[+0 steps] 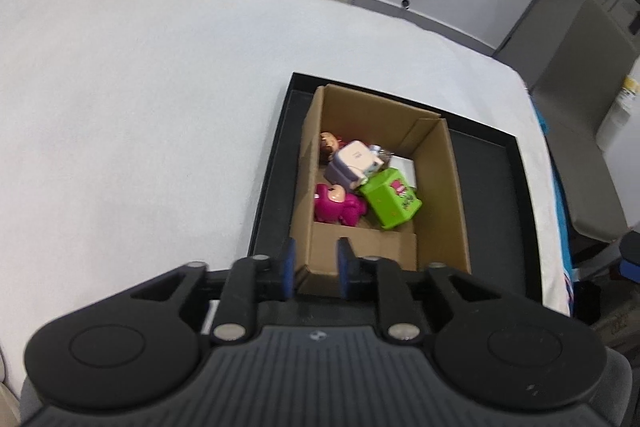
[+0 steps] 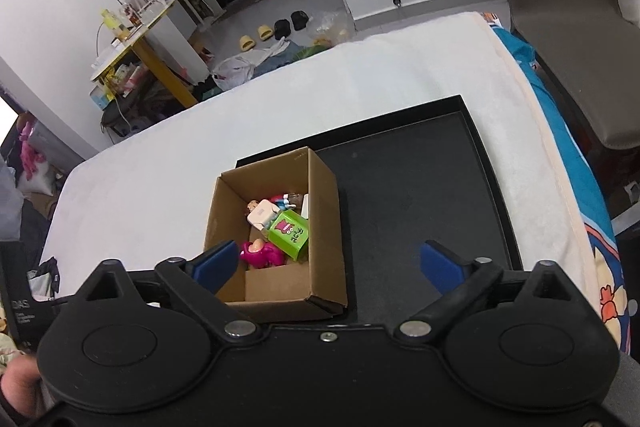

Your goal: Organize rigid objects

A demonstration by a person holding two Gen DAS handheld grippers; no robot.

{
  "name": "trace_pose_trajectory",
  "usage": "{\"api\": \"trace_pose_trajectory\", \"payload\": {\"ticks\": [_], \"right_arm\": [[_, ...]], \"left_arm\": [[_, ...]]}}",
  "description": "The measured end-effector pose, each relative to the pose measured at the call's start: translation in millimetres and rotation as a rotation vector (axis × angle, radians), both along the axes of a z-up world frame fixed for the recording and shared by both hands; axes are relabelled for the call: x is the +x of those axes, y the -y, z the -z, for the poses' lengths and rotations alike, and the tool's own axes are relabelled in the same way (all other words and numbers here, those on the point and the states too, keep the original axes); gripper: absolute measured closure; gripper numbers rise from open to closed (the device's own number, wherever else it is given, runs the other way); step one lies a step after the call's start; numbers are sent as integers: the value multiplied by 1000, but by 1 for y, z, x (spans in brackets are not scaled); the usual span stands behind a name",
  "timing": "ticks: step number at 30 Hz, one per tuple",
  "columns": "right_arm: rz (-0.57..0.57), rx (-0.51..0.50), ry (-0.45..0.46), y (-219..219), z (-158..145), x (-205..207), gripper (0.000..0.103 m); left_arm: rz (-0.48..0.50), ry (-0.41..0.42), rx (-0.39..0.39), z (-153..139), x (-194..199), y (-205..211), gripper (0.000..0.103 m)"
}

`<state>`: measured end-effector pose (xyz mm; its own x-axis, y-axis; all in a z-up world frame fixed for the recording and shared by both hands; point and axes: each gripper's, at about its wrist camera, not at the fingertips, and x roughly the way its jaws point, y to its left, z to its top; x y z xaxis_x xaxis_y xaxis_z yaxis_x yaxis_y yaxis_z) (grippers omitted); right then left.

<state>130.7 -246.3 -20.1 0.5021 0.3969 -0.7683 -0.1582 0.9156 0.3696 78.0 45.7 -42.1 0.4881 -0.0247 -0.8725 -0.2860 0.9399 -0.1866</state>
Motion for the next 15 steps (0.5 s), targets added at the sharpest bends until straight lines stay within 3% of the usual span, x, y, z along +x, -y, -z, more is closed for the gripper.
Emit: {"api": "trace_pose_trajectory", "payload": {"ticks": [1, 3, 7, 15], "right_arm": [[4, 1, 9, 1, -2, -3, 0], [9, 6, 19, 4, -4, -9, 0], [18, 13, 38, 8, -10, -20, 0], [27, 22, 92, 13, -26, -39, 0]], "left_arm": [[4, 4, 6, -4, -3, 2, 62], [8, 16, 19, -11, -9, 5, 50], [18, 43, 31, -27, -24, 8, 34], [6, 90, 36, -59, -49, 4, 20]]}}
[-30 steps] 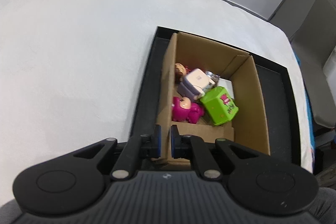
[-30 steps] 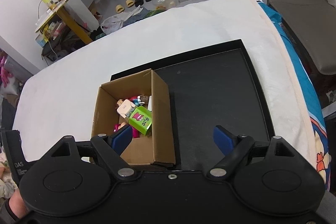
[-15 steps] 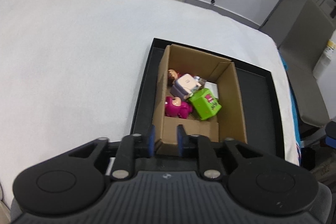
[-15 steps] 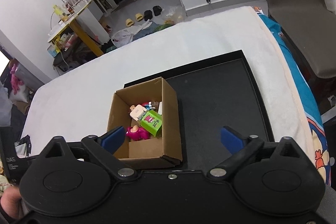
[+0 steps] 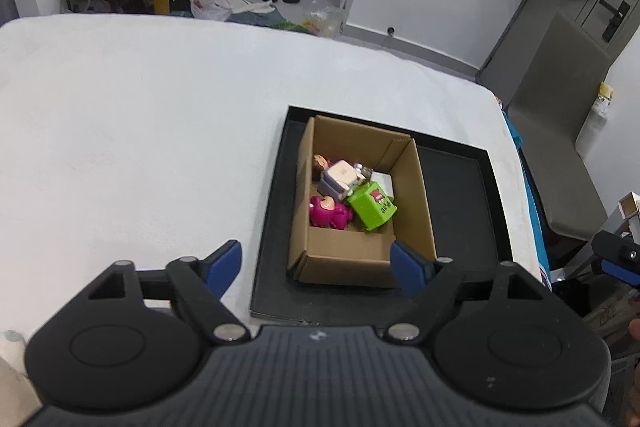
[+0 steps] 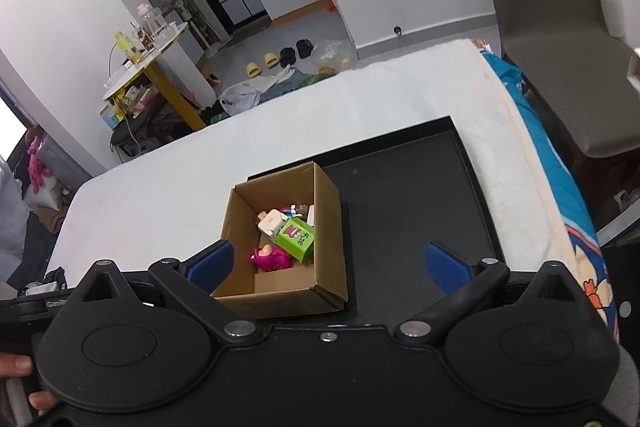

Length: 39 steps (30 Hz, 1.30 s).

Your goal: Organize rigid objects

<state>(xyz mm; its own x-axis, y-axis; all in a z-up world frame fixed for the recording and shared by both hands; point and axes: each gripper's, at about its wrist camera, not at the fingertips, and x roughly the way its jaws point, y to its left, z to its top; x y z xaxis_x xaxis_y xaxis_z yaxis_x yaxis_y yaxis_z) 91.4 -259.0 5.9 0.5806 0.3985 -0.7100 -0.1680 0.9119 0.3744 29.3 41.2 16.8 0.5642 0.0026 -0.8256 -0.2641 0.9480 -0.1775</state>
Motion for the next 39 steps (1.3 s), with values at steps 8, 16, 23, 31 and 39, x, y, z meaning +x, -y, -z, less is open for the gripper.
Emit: {"api": "trace_pose_trajectory", "payload": {"ticks": [8, 16, 23, 31, 39], "right_arm": [[-30, -8, 27, -7, -16, -16, 0], [-18, -39, 64, -11, -29, -34, 0], [3, -72, 78, -10, -36, -48, 0], [29, -70, 73, -4, -35, -61, 0], [-8, -74, 91, -5, -41, -75, 0]], "left_arm": [[-5, 33, 3, -21, -21, -7, 13], [23, 62, -7, -34, -40, -8, 11], [21, 103, -13, -46, -59, -5, 6], [21, 115, -12, -49, -74, 3, 3], [16, 158, -3, -59, -94, 0, 3]]}}
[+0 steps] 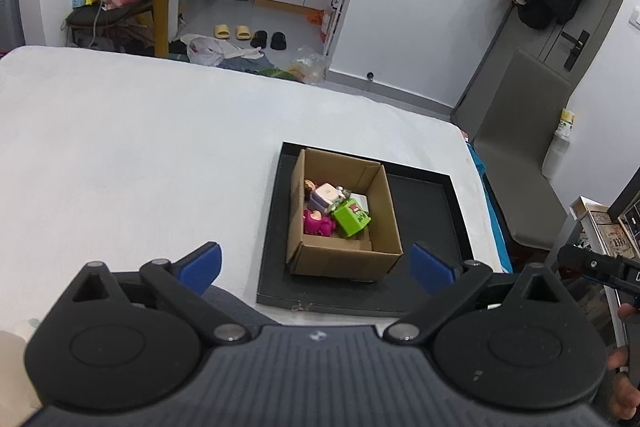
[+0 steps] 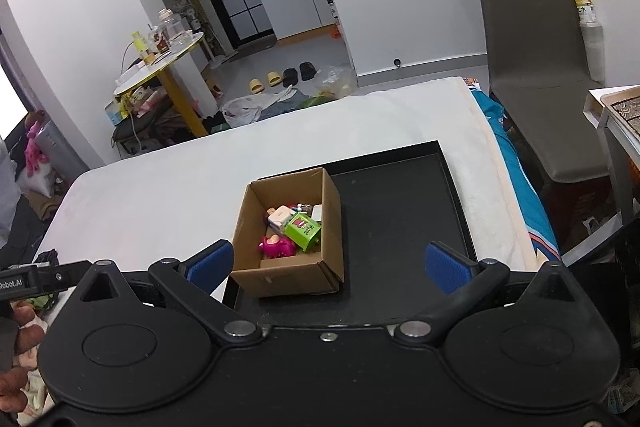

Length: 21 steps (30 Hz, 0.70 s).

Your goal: Organize rigid objects

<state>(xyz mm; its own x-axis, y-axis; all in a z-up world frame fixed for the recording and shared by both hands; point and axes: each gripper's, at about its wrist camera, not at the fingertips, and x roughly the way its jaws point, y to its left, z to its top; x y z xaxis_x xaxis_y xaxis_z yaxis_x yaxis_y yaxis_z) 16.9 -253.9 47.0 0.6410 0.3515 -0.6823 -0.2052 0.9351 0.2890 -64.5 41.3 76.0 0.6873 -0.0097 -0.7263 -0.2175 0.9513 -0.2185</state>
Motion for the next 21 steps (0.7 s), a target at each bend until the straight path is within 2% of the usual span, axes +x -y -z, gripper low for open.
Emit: {"api": "trace_pose_trajectory", "payload": {"ticks": [15, 21], "right_arm": [[-8, -28, 3, -2, -3, -4, 0], [-17, -50, -11, -2, 0, -2, 0]], "left_arm": [[17, -8, 37, -3, -4, 3, 2], [35, -23, 19, 0, -3, 3, 2]]}}
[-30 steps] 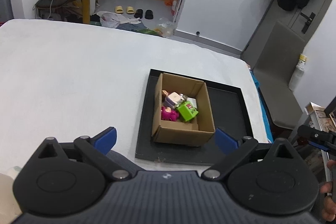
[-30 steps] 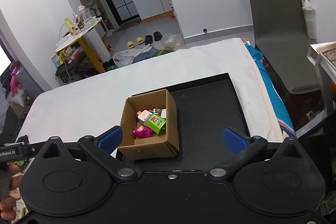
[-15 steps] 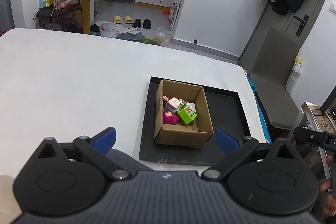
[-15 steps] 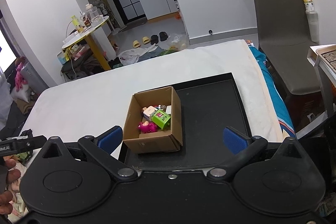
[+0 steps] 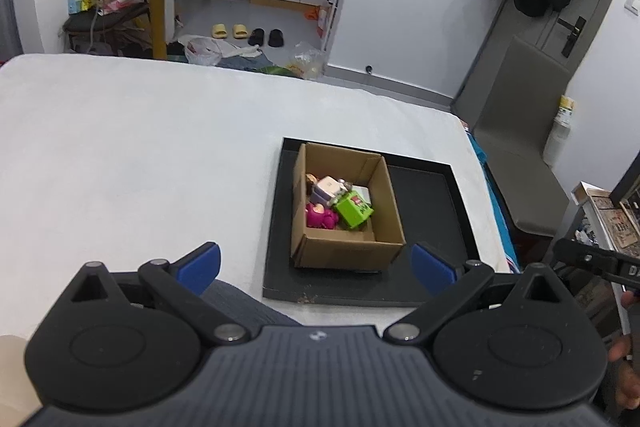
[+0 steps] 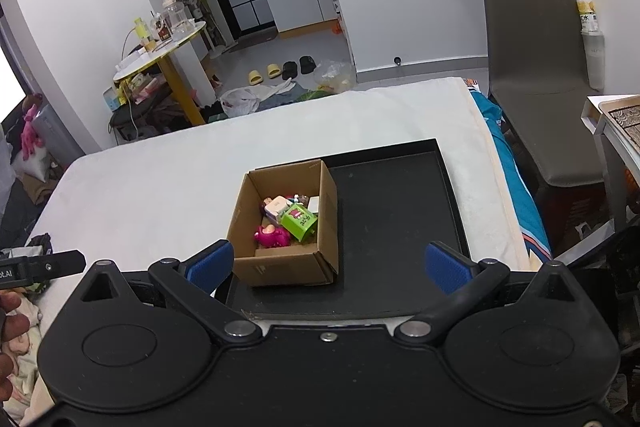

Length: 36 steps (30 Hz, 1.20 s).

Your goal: Organize rigid objects

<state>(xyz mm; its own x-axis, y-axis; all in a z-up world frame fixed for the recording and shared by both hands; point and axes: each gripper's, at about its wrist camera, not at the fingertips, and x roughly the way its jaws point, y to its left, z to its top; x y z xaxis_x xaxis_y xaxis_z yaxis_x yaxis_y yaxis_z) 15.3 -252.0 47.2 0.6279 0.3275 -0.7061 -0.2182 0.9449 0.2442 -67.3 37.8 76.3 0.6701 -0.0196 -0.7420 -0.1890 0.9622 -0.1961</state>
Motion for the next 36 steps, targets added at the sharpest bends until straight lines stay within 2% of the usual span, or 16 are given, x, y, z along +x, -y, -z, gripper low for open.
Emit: {"api": "trace_pose_trajectory", "payload": {"ticks": [23, 36], "right_arm": [[-5, -40, -17, -4, 5, -3, 0], [-6, -44, -20, -2, 7, -4, 0]], "left_arm": [[6, -5, 37, 0, -2, 6, 2], [17, -4, 28, -1, -3, 8, 2]]}}
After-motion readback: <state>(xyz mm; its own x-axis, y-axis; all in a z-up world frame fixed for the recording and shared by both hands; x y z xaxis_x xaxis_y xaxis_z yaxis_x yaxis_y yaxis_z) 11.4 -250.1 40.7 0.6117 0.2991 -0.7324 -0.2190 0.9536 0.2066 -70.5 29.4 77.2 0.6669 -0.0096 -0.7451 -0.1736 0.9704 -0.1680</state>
